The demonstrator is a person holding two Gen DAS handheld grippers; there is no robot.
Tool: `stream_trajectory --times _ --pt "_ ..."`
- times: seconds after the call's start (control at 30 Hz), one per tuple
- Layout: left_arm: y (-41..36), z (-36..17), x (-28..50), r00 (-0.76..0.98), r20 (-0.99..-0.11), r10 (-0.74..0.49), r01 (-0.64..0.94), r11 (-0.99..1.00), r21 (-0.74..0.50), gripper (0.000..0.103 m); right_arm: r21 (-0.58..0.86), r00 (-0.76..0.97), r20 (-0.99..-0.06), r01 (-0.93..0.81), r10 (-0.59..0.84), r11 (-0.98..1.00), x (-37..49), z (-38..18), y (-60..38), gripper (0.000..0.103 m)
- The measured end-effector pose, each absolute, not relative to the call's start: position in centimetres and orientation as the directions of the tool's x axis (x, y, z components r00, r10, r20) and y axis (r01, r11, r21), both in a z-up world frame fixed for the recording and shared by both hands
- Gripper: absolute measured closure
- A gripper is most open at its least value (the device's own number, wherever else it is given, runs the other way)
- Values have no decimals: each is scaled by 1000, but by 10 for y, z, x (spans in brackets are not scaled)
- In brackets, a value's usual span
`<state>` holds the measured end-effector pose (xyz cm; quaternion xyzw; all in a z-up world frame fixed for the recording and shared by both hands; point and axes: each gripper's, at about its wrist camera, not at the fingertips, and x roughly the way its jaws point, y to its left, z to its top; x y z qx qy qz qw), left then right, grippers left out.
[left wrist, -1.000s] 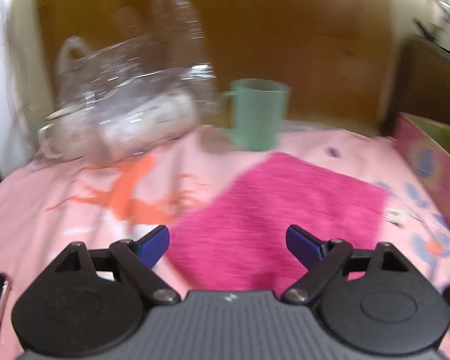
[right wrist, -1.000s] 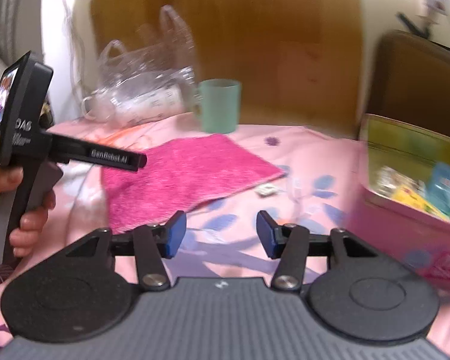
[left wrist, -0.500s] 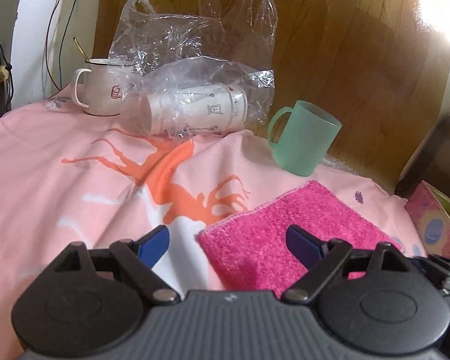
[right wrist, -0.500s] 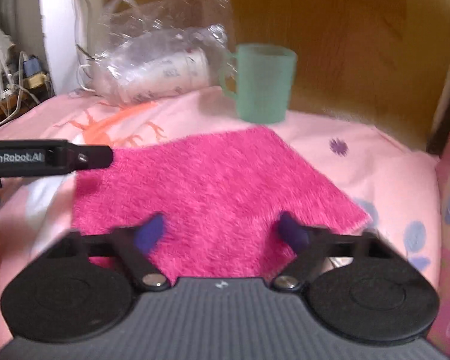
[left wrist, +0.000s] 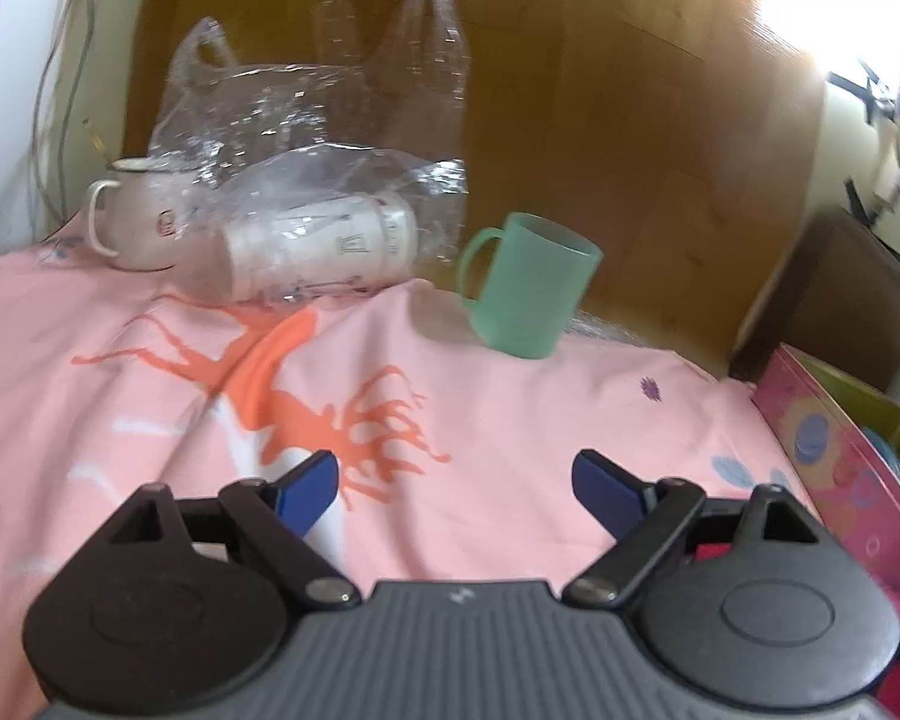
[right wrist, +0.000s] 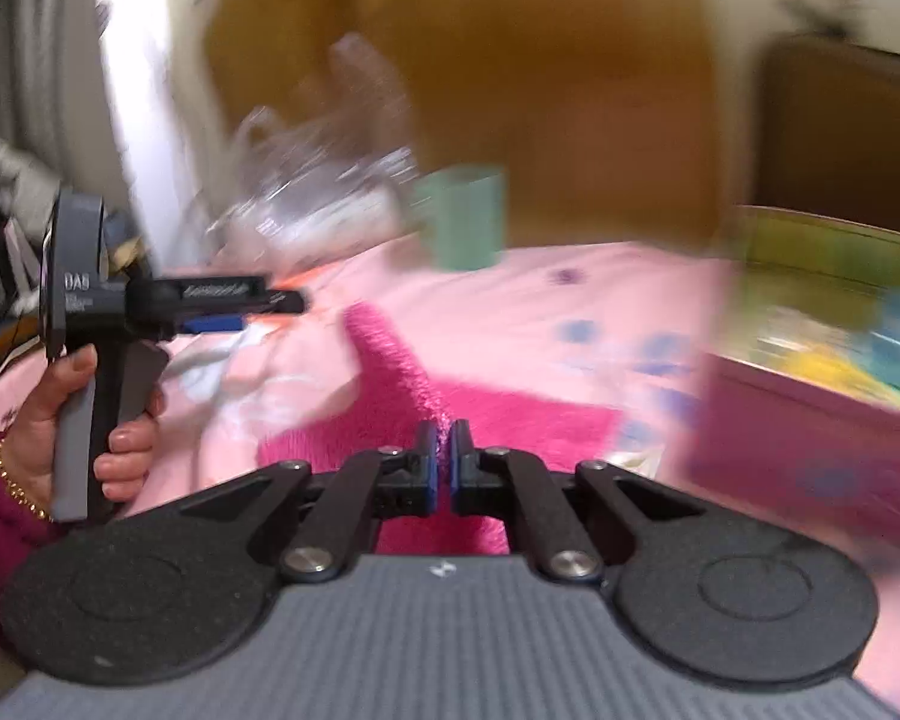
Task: Organize soft objects
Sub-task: 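Pinch the pink towel with the right gripper and lift it, then carry the pink towel into the tin and open the right gripper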
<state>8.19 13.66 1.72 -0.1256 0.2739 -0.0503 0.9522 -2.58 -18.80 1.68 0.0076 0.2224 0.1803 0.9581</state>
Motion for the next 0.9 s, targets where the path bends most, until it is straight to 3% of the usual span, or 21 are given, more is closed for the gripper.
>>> stream_trajectory --times 0.2,0.3,0.43,0.47,0.5,0.6,0.67,0.83,0.9 --pt "96 25 71 823 -517 -236 131 964 -232 15 88 918 -397 13 23 996 -89 11 -283 96" --pt "58 32 58 790 -513 -335 237 939 -247 15 24 911 -391 153 -131 988 -105 3 -307 96" --pt "-10 37 46 698 -535 -477 397 879 -266 10 -10 903 -398 174 -163 985 -109 -6 -316 88" --pt "-28 38 43 672 -543 -504 436 862 -260 6 -2 904 -399 165 -152 986 -111 -8 -317 74" --pt "-48 40 39 644 -553 -529 477 843 -251 5 15 909 -394 155 -136 988 -117 -10 -321 52" --pt "-100 42 28 554 -580 -597 585 775 -238 0 38 926 -367 112 -91 993 -126 -15 -322 24" --pt "-131 41 23 509 -603 -614 632 742 -222 0 25 931 -356 97 -82 995 -129 -17 -323 17" --pt "-181 29 22 447 -656 -608 668 715 -207 1 38 923 -384 38 -20 999 -129 -30 -322 17" --pt "-195 21 21 399 -677 -618 682 694 -231 9 46 913 -408 4 15 999 -124 -35 -318 44"
